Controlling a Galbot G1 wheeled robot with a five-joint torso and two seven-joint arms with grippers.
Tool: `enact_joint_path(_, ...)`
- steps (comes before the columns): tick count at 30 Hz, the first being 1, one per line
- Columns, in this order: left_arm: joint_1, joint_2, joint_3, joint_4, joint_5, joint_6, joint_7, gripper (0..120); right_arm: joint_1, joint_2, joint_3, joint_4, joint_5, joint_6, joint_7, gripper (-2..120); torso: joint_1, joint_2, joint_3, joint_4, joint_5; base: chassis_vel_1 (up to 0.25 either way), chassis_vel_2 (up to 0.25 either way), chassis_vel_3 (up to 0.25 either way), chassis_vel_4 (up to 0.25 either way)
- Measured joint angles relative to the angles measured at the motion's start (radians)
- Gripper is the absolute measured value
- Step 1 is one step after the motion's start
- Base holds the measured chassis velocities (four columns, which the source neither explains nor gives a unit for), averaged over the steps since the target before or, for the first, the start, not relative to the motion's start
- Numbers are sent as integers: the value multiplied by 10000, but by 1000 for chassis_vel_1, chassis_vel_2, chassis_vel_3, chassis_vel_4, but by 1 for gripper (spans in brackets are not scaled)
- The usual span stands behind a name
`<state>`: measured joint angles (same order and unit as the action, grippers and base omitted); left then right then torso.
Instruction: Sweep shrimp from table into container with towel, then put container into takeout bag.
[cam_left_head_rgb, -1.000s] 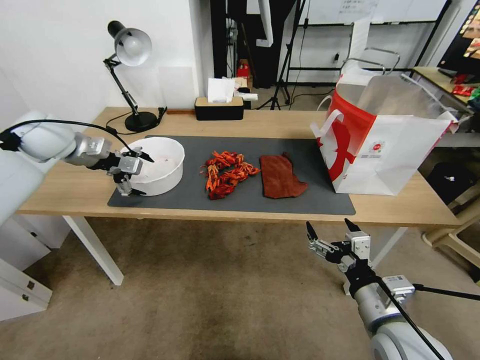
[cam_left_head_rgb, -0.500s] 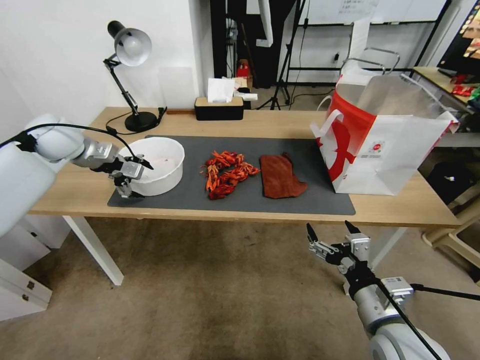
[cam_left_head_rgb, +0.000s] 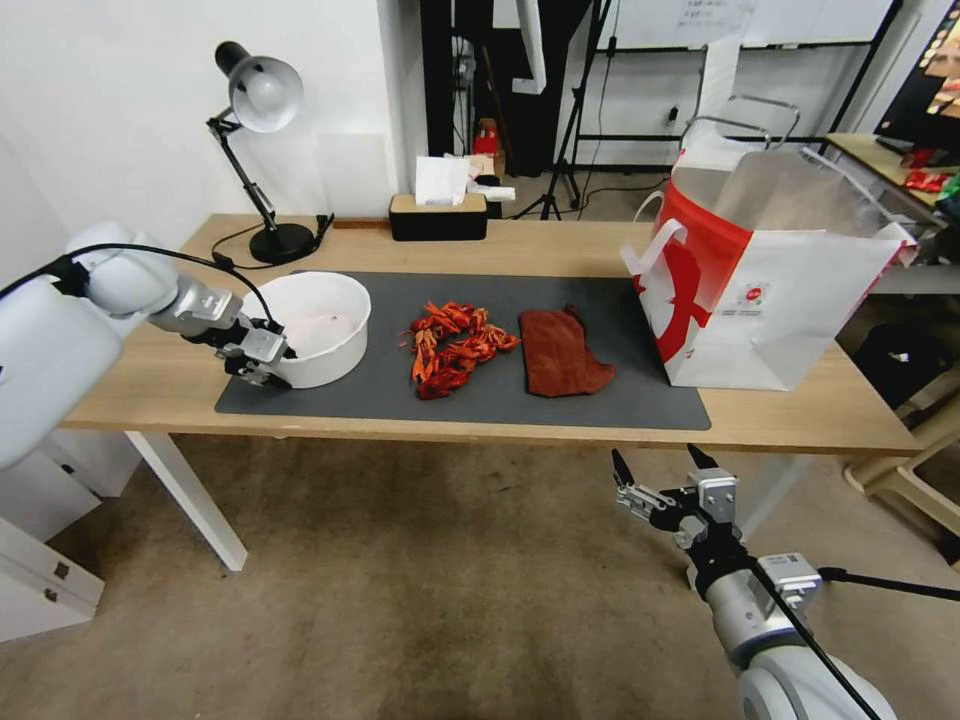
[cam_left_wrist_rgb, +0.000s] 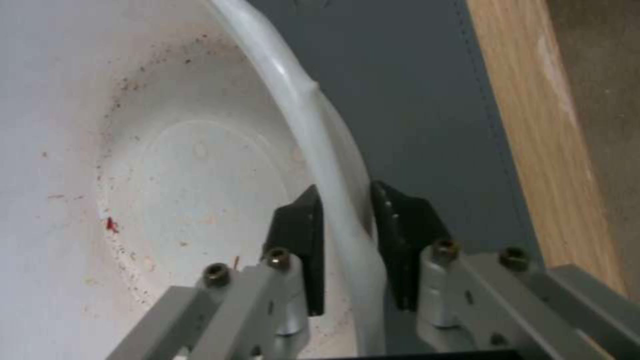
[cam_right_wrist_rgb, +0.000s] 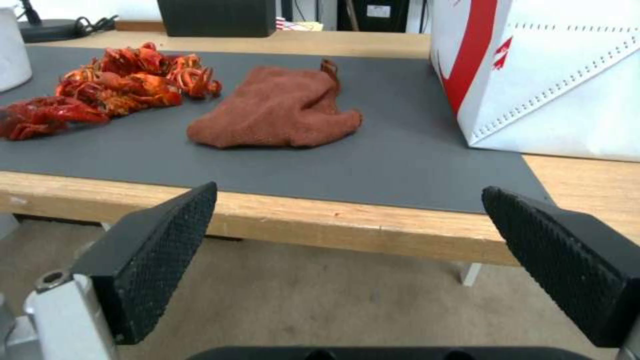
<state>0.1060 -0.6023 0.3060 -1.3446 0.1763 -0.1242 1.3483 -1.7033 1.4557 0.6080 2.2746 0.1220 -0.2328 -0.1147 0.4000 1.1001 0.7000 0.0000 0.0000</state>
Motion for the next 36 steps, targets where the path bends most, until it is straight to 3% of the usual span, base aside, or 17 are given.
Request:
enact_joint_path(5, -35, -89, 3, 176, -7, -233, 280, 0, -9, 21, -21, -12, 35, 17, 24, 100, 1, 0, 0, 0, 0, 0, 0, 0, 0)
enact_joint_path(10, 107, -102, -111, 153, -44, -268, 325, 0, -21, 24, -21, -42, 59, 150, 33, 100, 0, 0, 0, 0, 0, 0, 0, 0, 0)
enact_joint_path(13, 223, -45, -303, 160, -511, -226, 499, 0, -40, 22, -16, -42, 73, 174, -33, 100, 0, 0, 0, -2, -1, 0, 0, 0, 0)
enact_joint_path(16, 728, 134, -1072, -57, -581, -476, 338, 0, -54, 21, -6, -43, 80, 225, -68, 100, 0, 0, 0, 1, 0, 0, 0, 0, 0)
enact_joint_path(18, 856, 168, -1240, -141, -511, -605, 288, 0, -58, 15, -4, -43, 81, 232, -68, 100, 0, -1, -1, 1, -1, 0, 0, 0, 0)
enact_joint_path(20, 1533, 433, -1969, -713, -605, -1030, 135, 0, -69, -64, -3, -44, 87, 296, -67, 100, 1, -1, 0, -1, -1, 0, 0, 0, 0)
enact_joint_path(22, 1707, 501, -2126, -867, -678, -1090, 86, 0, -69, -88, 0, -44, 89, 318, -66, 100, 0, -1, 0, 0, -1, 0, 0, 0, 0)
enact_joint_path(23, 2250, 687, -2702, -1363, -805, -1330, -129, 0, -68, -145, 13, -44, 97, 341, -66, 100, 0, -2, 0, 2, -4, 0, 0, 0, 0)
enact_joint_path(25, 2437, 747, -2925, -1544, -804, -1449, -218, 0, -66, -161, 19, -44, 101, 346, -66, 100, 0, -2, 0, 2, -3, 0, 0, 0, 0)
enact_joint_path(27, 3593, 1081, -4023, -2777, -740, -2217, -666, 0, -65, -166, 37, -70, 127, 370, -66, 100, -1, -2, -1, 2, -1, 0, 0, 0, 0)
enact_joint_path(28, 3593, 1081, -4023, -2777, -740, -2217, -666, 0, -65, -166, 37, -70, 127, 370, -66, 100, -1, -2, -1, 2, -1, 0, 0, 0, 0)
enact_joint_path(30, 4223, 1344, -4336, -3648, -762, -2492, -935, 0, -77, -113, 28, -95, 122, 397, -64, 100, 0, -2, -1, 3, -1, 0, 0, 0, 0)
enact_joint_path(31, 4721, 1528, -4494, -4528, -785, -2820, -1082, 0, -121, -59, -9, -83, 97, 425, -67, 100, -1, -2, -2, 3, 2, 0, 0, 0, 0)
enact_joint_path(35, 5134, 1574, -4548, -5327, -742, -3276, -1113, 0, -189, -33, -38, -2, 74, 438, -76, 100, -2, -2, -2, 0, 0, 0, 0, 0, 0)
enact_joint_path(36, 5471, 1567, -4623, -5862, -541, -3513, -1184, 0, -221, -44, -27, 35, 72, 440, -77, 100, -2, -2, -1, -4, 2, 0, 0, 0, 0)
